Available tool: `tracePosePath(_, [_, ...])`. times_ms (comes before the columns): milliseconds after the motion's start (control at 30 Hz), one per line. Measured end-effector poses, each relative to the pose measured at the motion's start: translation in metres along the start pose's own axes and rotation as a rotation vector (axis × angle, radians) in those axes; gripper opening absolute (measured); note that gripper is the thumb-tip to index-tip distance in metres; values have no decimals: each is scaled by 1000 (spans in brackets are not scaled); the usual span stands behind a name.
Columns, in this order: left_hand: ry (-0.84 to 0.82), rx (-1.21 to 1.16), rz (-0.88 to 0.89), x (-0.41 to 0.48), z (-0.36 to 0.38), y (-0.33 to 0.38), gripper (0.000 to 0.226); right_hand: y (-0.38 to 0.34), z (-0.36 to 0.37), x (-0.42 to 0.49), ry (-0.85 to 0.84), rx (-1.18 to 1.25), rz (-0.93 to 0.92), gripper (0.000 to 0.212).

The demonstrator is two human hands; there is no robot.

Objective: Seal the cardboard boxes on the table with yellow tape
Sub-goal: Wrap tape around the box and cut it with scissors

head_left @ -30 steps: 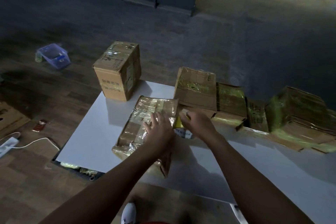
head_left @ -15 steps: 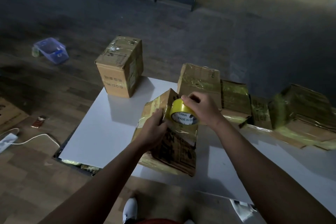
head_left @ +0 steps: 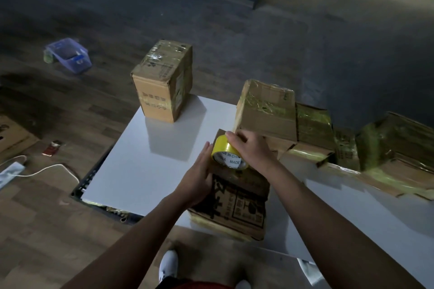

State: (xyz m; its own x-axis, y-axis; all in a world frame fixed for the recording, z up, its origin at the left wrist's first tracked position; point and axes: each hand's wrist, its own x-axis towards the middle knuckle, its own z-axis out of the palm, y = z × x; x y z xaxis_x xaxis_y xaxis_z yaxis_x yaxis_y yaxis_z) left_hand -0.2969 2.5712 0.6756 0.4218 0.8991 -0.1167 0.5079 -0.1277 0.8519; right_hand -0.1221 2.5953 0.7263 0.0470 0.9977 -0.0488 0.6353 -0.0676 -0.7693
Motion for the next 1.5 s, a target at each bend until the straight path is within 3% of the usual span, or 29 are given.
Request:
tracePosePath(100, [-15,330,-4,4,5,-5,74,3,1,-1,0,34,37,48])
tracePosePath(233, [-58,453,-79,3,8,-7,67,5,5,-4,15,90,37,47])
tracePosePath(433, [-13,0,-116,-10,0,15,73,7,-1,-10,-22,71,74,44])
tracePosePath(533, [27,33,-110,-8,1,8,63,1,-4,-10,-53,-54,57,48])
tracePosePath(733, [33,43,-95,-4,7,-6,64,17,-31,-20,-35,-206,115,50])
tracePosePath(833, [11,312,-97,1,5,-10,69,16,-23,-17,-11,-239,104,49])
tracePosePath(967, [-95,678,103,10,7,4,82,15,-26,-19,15,-235,118,49])
tracePosePath(1067, [-132,710,176,13,12,4,71,19,-26,-23,47,-190,86,49])
tracePosePath(1267, [-117,750,158,14,12,-5,65,28,-23,-30,46,18,124,49])
tracePosePath(1500, [-121,790,134,13,11,-2,67,34,-46,-38,51,-258,139,45])
